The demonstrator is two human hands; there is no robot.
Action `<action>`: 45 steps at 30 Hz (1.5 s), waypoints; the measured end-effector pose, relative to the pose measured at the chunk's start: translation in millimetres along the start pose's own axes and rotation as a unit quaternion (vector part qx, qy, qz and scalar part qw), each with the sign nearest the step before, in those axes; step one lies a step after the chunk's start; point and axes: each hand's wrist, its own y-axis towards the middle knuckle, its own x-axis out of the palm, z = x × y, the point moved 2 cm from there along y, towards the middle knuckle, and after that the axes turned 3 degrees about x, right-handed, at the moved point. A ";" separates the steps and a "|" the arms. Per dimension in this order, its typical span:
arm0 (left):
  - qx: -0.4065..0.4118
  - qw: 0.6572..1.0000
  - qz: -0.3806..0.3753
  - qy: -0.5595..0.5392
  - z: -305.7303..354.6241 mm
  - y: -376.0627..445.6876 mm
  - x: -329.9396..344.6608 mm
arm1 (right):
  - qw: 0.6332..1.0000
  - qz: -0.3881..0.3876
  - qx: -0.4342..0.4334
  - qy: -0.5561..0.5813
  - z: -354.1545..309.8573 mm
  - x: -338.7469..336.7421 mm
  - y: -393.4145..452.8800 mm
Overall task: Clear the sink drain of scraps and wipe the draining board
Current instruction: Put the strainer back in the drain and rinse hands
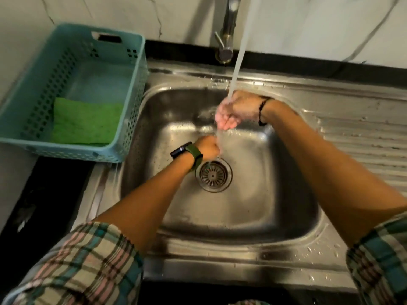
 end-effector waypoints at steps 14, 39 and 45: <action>0.080 0.822 0.242 -0.509 95.1 21.6 -151.1 | 0.979 0.143 -0.038 0.141 -3.2 9.6 2.4; -0.027 0.968 0.243 -0.058 20.7 -111.5 -50.8 | 0.966 0.151 0.003 -0.209 42.0 75.5 -34.8; 0.009 0.889 0.449 -0.083 26.6 -181.1 -89.7 | 0.896 0.336 -0.249 -0.151 -83.0 86.4 -46.6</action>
